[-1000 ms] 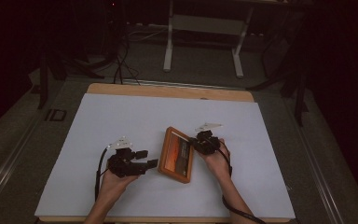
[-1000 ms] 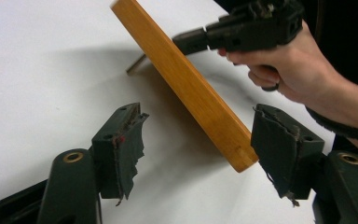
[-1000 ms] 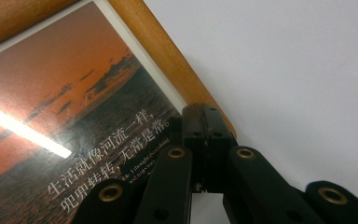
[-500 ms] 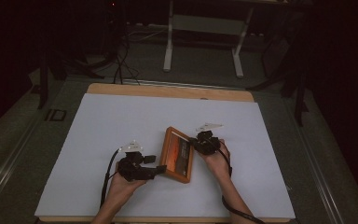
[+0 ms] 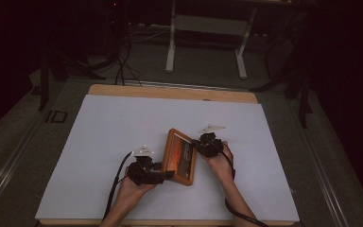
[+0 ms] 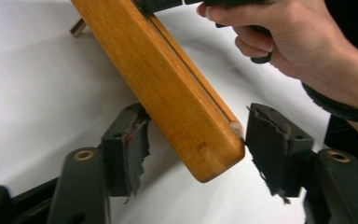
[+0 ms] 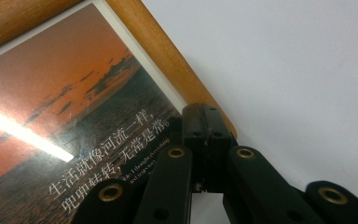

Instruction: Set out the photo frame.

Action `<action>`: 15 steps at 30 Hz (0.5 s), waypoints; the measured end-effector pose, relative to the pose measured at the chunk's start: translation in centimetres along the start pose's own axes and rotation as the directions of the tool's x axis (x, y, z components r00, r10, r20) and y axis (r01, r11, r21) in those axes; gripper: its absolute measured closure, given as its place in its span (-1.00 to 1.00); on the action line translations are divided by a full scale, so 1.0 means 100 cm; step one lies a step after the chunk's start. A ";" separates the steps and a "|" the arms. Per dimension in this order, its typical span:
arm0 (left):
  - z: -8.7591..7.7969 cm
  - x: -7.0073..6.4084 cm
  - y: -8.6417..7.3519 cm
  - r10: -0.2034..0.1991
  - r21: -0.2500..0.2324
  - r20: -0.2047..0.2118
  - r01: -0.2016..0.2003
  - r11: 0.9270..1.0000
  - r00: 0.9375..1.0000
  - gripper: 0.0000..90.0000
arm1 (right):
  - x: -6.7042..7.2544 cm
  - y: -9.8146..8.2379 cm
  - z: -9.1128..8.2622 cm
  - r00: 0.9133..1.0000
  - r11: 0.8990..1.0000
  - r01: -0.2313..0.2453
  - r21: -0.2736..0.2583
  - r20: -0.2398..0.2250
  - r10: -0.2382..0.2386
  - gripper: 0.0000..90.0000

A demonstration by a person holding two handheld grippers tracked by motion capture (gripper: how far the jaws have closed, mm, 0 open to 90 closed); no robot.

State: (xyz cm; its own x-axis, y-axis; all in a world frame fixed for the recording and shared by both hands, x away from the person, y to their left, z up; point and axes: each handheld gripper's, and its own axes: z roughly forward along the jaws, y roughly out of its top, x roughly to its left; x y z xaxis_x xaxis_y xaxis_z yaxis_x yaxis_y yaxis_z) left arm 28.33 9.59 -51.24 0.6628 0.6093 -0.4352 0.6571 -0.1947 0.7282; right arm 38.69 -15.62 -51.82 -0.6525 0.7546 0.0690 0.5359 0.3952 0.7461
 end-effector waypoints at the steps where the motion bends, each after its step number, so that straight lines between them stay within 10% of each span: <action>1: 0.001 -0.001 0.001 -0.003 0.002 0.005 0.003 1.000 1.000 -0.02 | 0.000 0.000 0.000 1.000 1.000 0.000 -0.001 0.000 0.000 1.00; 15: 0.005 0.002 0.004 -0.108 0.000 0.006 0.108 0.994 0.994 0.12 | 0.003 -0.002 -0.002 1.000 1.000 0.023 -0.009 0.005 -0.023 1.00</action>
State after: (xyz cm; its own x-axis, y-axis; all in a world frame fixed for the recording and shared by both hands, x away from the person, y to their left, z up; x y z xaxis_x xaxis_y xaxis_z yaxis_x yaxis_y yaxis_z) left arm 28.93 9.28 -51.26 0.5902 0.6224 -0.5141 0.7247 -0.1279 0.6771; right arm 38.30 -15.59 -51.88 -0.6622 0.7478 0.0483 0.5156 0.4079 0.7535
